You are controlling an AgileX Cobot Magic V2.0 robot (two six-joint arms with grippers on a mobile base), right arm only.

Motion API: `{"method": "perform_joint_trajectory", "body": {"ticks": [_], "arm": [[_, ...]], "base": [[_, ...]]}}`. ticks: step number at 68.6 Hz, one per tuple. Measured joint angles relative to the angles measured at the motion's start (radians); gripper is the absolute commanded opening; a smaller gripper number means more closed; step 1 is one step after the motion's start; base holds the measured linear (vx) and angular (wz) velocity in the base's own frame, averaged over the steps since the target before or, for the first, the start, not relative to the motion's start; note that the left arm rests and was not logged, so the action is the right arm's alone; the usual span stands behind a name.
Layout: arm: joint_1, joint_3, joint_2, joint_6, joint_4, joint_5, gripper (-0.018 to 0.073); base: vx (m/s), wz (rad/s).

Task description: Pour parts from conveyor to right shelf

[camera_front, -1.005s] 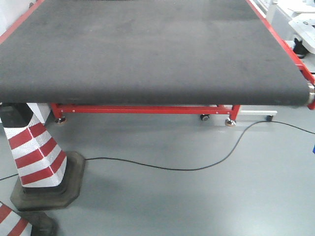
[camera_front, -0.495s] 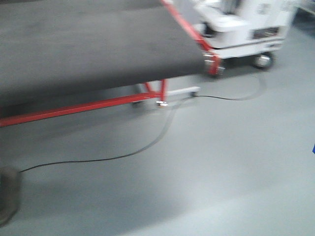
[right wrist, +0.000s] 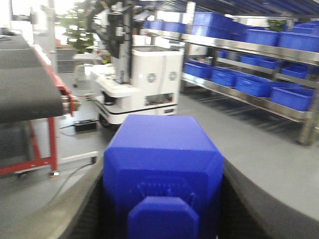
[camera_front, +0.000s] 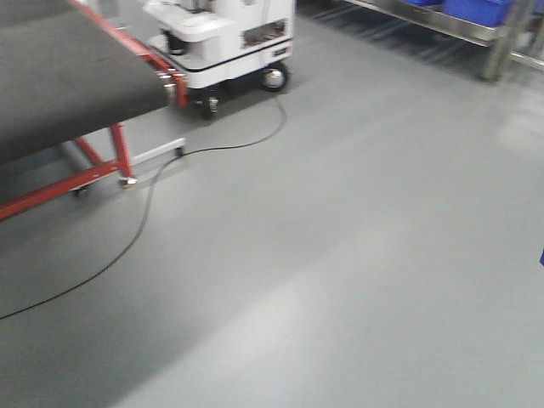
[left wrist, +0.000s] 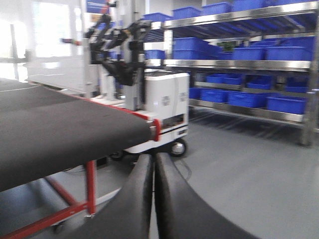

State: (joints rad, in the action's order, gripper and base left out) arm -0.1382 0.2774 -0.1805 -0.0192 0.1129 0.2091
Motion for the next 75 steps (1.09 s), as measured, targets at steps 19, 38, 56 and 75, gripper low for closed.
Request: {"method": "perform_joint_trajectory", "body": {"ticks": [19, 38, 56, 75], "arm": [[0.000, 0.000, 0.000, 0.000, 0.000, 0.000, -0.0009], [0.000, 0.000, 0.000, 0.000, 0.000, 0.000, -0.0009], [0.000, 0.000, 0.000, 0.000, 0.000, 0.000, -0.0009], [0.000, 0.000, 0.000, 0.000, 0.000, 0.000, -0.0009]], "base": [[-0.18, -0.61], [-0.13, -0.49], [-0.07, -0.50], [-0.01, -0.74]]}}
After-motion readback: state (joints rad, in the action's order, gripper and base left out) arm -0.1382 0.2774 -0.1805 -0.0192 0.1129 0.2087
